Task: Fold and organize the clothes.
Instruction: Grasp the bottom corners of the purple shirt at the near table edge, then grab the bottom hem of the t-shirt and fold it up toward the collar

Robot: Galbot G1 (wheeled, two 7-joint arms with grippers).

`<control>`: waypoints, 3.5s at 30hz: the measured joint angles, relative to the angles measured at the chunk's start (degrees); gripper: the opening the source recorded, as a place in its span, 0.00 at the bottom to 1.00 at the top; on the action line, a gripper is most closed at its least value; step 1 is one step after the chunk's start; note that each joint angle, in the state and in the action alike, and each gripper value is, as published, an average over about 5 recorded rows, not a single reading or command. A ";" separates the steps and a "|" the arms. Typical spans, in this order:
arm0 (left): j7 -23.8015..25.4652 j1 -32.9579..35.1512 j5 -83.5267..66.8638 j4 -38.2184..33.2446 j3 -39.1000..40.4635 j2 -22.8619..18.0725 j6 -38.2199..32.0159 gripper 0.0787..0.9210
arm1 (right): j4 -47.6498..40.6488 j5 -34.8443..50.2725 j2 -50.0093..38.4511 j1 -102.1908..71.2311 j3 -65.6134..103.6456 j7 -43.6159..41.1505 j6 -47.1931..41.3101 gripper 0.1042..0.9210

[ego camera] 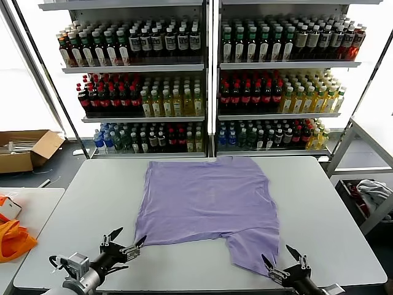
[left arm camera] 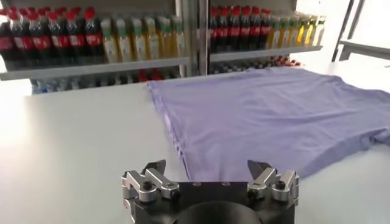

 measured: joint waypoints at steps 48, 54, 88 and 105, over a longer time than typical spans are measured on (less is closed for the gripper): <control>-2.89 1.82 12.22 -3.54 3.64 -1.77 -0.99 0.01 | 6.02 2.53 -0.80 -10.15 -0.19 -2.07 5.91 0.01; -3.03 6.18 13.97 -8.62 2.13 -2.28 -0.76 0.01 | 9.22 2.57 -0.54 -16.69 1.35 -3.58 8.87 0.01; 0.87 3.83 10.23 -6.35 2.06 6.77 5.46 0.01 | 3.13 13.63 0.74 3.08 0.38 -0.13 16.98 0.01; 2.13 -9.05 -3.48 1.83 3.20 14.52 7.04 0.01 | -6.30 16.19 -1.58 18.51 -4.27 3.51 14.89 0.01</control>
